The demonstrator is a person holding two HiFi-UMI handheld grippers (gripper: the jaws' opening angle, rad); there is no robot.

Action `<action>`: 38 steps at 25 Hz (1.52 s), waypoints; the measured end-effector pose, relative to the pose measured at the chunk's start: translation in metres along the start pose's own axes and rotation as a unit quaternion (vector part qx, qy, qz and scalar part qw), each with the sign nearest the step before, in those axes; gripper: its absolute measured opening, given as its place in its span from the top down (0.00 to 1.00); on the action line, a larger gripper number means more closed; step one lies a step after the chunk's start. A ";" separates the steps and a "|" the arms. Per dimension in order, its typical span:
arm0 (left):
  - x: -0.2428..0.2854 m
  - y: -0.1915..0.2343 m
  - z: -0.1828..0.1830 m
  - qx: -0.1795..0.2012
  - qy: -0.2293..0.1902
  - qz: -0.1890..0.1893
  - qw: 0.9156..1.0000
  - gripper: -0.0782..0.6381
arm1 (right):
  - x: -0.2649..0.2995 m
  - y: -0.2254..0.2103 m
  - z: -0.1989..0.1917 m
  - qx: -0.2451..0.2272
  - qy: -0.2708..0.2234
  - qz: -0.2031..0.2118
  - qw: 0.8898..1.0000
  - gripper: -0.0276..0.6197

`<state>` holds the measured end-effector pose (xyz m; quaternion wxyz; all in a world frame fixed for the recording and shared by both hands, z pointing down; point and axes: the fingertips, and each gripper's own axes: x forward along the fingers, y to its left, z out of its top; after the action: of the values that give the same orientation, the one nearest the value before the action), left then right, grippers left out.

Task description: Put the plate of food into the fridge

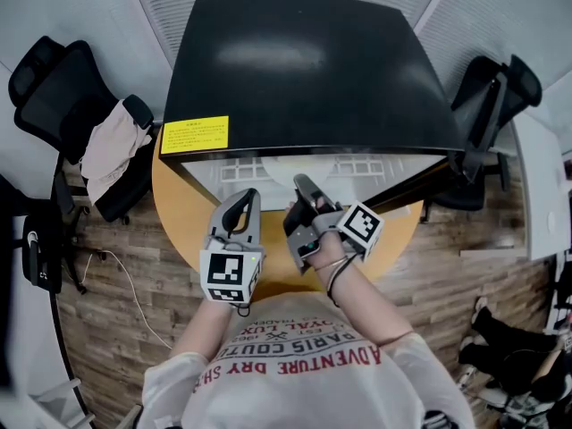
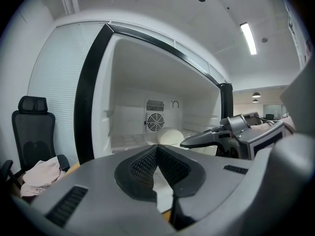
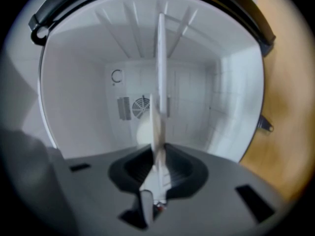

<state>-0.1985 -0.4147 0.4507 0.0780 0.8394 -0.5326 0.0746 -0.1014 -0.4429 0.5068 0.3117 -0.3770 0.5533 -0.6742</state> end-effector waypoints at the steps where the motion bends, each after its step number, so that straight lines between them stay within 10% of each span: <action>1: 0.001 0.000 -0.002 -0.002 0.003 -0.001 1.000 0.85 | 0.000 0.000 0.000 -0.003 0.000 0.000 1.000 0.82; 26: -0.005 -0.011 0.005 0.002 -0.009 -0.011 1.000 0.85 | -0.031 0.017 -0.025 -0.099 0.040 0.013 0.994 0.74; 29: -0.011 -0.016 0.006 0.005 -0.012 -0.013 1.000 0.85 | -0.041 0.011 -0.036 -0.125 0.052 0.004 0.991 0.89; 32: -0.019 -0.020 0.006 0.010 -0.015 -0.016 1.000 0.85 | -0.051 0.020 -0.042 -0.240 0.048 -0.002 0.970 0.91; 38: -0.030 -0.023 0.004 0.007 -0.017 -0.022 1.000 0.85 | -0.065 0.045 -0.036 -0.467 0.009 0.004 0.884 0.91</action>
<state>-0.1907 -0.3794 0.4391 0.0651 0.8526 -0.5147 0.0624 -0.0985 -0.3787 0.4484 0.0973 -0.4711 0.8080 -0.3401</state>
